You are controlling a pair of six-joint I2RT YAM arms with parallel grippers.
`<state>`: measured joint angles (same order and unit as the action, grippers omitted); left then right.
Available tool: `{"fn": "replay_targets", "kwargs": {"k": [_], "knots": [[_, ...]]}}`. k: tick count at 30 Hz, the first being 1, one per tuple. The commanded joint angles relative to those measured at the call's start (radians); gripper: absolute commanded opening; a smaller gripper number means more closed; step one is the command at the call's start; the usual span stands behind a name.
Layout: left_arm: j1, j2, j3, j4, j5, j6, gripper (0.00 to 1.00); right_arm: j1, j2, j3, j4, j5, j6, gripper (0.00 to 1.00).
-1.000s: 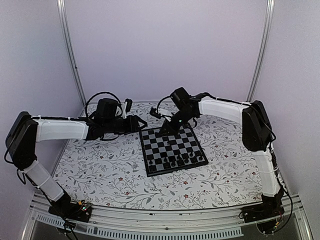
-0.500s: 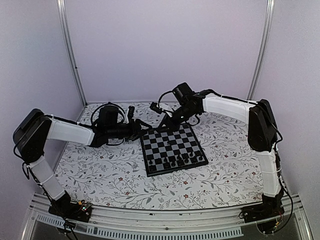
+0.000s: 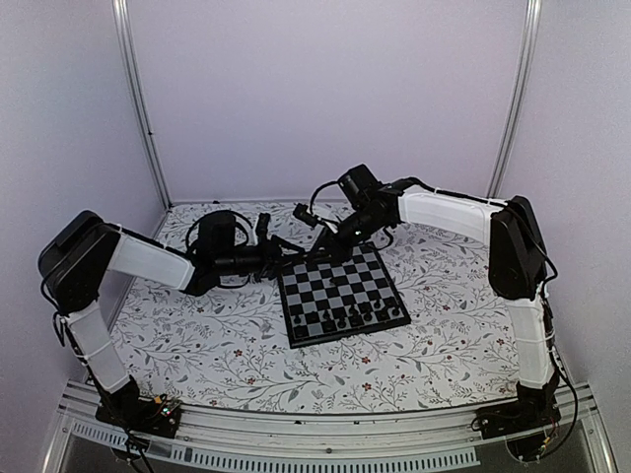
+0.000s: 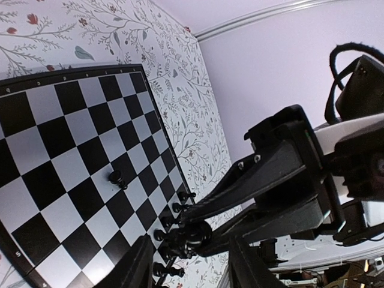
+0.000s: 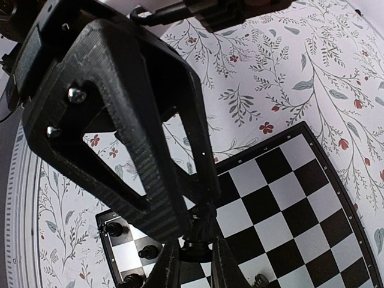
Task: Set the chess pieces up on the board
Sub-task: Place the chess piece on the chessboard.
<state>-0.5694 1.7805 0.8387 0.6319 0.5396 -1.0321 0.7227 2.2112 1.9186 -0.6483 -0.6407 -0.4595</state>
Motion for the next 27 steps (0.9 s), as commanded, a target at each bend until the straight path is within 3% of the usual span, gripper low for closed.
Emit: {"fn": "replay_targets", "kwargs": {"k": [1,14,19,22,27], "knots": [[0.014,0.034,-0.007,0.103,0.037,-0.050,0.42,0.017,-0.057,-0.011,0.009,-0.023,-0.001,0.15],[0.014,0.063,-0.026,0.238,0.091,-0.118,0.10,0.024,-0.053,-0.018,0.008,-0.005,-0.005,0.17],[0.018,0.041,-0.027,0.230,0.101,-0.084,0.04,0.010,-0.097,-0.037,-0.025,0.039,-0.025,0.48],[0.017,-0.027,-0.007,0.098,0.094,0.027,0.03,-0.047,-0.180,-0.088,-0.052,-0.046,-0.040,0.56],[0.001,-0.151,0.069,-0.317,0.011,0.336,0.03,-0.178,-0.288,-0.202,-0.089,-0.155,-0.051,0.58]]}}
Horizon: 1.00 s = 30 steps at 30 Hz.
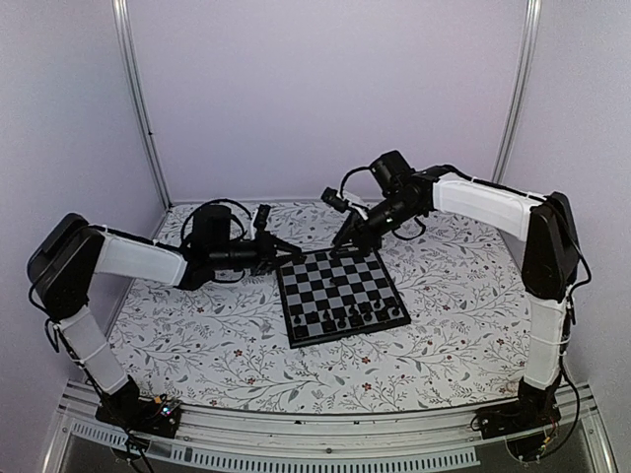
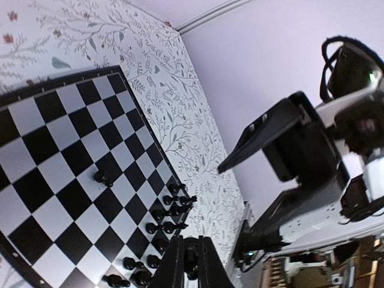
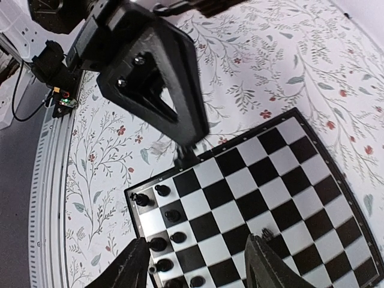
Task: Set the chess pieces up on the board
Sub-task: Place the chess piece on the chessboard.
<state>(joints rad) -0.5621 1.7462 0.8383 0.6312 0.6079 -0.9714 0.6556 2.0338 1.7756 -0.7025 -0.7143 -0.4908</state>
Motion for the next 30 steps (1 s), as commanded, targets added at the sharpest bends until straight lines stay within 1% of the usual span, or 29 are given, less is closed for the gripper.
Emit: {"fn": "replay_targets", "kwargs": {"k": [1,6,9,12,13,14,15,16,18,19,21,23,26,27,30], "knots": [[-0.014,-0.138,0.086,-0.387,-0.084,0.335,0.03,-0.135,-0.129,-0.089,-0.027,-0.068,-0.028,0.58],[-0.076,-0.218,0.157,-0.685,-0.260,0.642,0.03,-0.226,-0.233,-0.214,0.056,0.115,-0.014,0.62],[-0.135,-0.251,0.190,-0.792,-0.325,0.758,0.03,-0.264,-0.299,-0.246,0.085,0.194,-0.022,0.64],[-0.197,-0.267,0.219,-0.871,-0.369,0.847,0.04,-0.274,-0.338,-0.234,0.087,0.307,-0.038,0.68],[-0.219,-0.269,0.226,-0.893,-0.384,0.870,0.04,-0.274,-0.356,-0.230,0.094,0.353,-0.042,0.70],[-0.240,-0.270,0.232,-0.909,-0.397,0.890,0.04,-0.278,-0.370,-0.225,0.104,0.400,-0.044,0.75],[-0.262,-0.270,0.236,-0.924,-0.409,0.910,0.04,-0.279,-0.381,-0.224,0.121,0.441,-0.045,0.91],[-0.281,-0.268,0.240,-0.935,-0.424,0.927,0.04,-0.283,-0.401,-0.228,0.144,0.483,-0.036,0.98],[-0.323,-0.258,0.248,-0.952,-0.448,0.954,0.05,-0.306,-0.429,-0.251,0.207,0.530,0.004,0.99],[-0.342,-0.251,0.252,-0.959,-0.463,0.964,0.05,-0.322,-0.445,-0.276,0.228,0.529,0.053,0.99],[-0.377,-0.229,0.259,-0.974,-0.494,0.980,0.05,-0.347,-0.460,-0.328,0.260,0.481,0.100,0.99],[-0.408,-0.202,0.264,-0.980,-0.523,1.001,0.05,-0.350,-0.456,-0.382,0.261,0.425,0.076,0.98],[-0.439,-0.167,0.271,-0.980,-0.547,1.007,0.06,-0.350,-0.443,-0.472,0.272,0.302,0.023,0.85],[-0.441,-0.157,0.272,-0.979,-0.549,1.002,0.07,-0.351,-0.442,-0.509,0.286,0.278,0.012,0.83],[-0.442,-0.118,0.283,-0.967,-0.551,0.993,0.07,-0.351,-0.472,-0.704,0.452,0.251,-0.017,0.88]]}}
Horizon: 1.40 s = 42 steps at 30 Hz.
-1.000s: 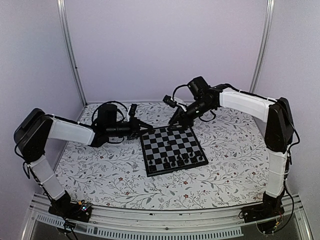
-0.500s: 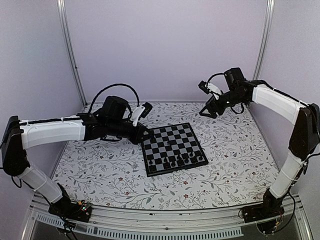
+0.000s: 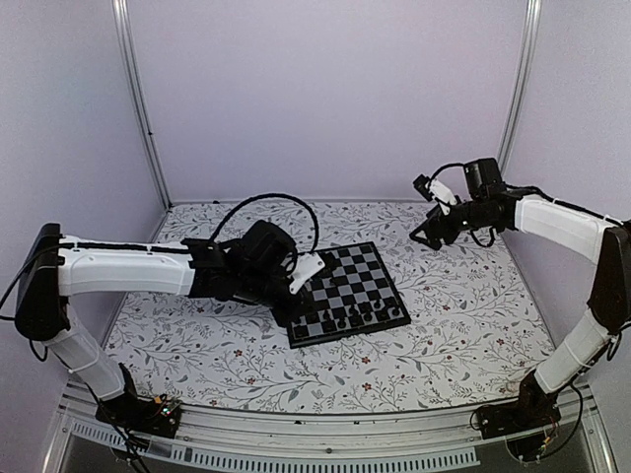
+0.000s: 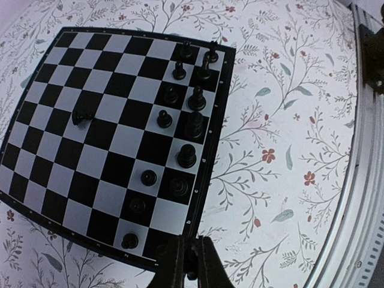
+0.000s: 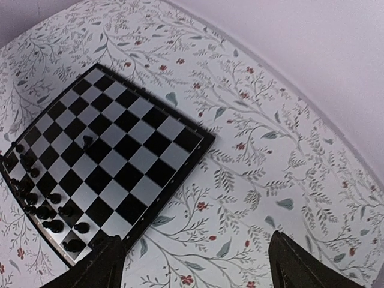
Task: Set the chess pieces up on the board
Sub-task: Place the chess piece on the chessboard.
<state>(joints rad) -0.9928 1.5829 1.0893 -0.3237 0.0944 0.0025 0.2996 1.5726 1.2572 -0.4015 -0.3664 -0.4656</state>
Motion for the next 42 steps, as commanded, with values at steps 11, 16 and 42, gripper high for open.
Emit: {"fn": "replay_targets", "kwargs": {"k": [11,16,42], "knots": [[-0.016,0.163,0.076,0.006,-0.028,0.026,0.08,0.006,-0.009,-0.258,0.185,-0.161,-0.054,0.88],[-0.018,0.197,0.086,-0.003,-0.036,0.032,0.08,0.005,-0.004,-0.257,0.182,-0.171,-0.058,0.88],[-0.026,0.273,0.103,-0.025,-0.082,0.038,0.21,0.005,0.022,-0.245,0.158,-0.201,-0.069,0.88]]}}
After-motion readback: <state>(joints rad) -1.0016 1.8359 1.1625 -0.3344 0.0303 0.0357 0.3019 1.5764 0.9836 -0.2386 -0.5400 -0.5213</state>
